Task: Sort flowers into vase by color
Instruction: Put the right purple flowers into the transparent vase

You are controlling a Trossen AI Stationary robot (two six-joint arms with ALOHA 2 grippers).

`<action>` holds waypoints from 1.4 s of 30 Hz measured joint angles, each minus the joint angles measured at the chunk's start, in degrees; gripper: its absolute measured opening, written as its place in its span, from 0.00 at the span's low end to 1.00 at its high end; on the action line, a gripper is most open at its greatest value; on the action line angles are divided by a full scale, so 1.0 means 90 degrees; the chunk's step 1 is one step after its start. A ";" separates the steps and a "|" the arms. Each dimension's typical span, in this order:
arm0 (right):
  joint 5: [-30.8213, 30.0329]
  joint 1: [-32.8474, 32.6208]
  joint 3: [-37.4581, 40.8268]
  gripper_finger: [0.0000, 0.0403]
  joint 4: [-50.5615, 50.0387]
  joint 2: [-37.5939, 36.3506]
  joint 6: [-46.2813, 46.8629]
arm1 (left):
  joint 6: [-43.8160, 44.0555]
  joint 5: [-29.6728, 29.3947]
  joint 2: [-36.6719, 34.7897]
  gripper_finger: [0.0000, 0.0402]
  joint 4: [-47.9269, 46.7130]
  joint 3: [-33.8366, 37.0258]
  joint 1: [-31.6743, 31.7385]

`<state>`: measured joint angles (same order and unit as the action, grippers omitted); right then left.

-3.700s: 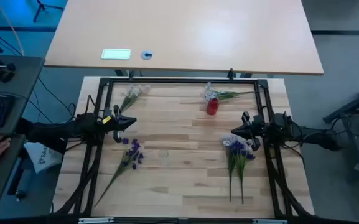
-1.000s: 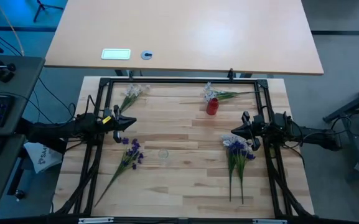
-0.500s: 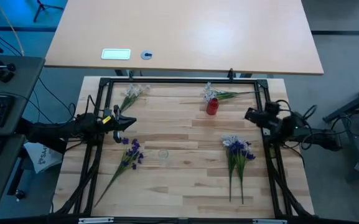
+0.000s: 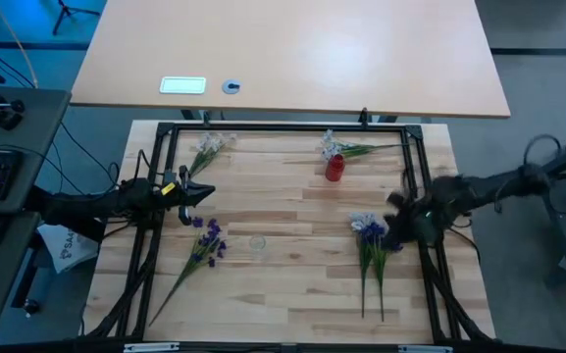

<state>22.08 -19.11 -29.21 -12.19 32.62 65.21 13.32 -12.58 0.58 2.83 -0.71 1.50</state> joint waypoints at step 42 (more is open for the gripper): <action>-0.1151 -0.2223 -0.0471 0.16 -0.2396 0.5120 0.4136 | 0.0002 0.0000 0.0000 0.00 0.0001 0.0002 -0.0002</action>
<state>11.73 -39.11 -33.45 -33.76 78.70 102.43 13.34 -12.58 0.58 2.84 -0.69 1.48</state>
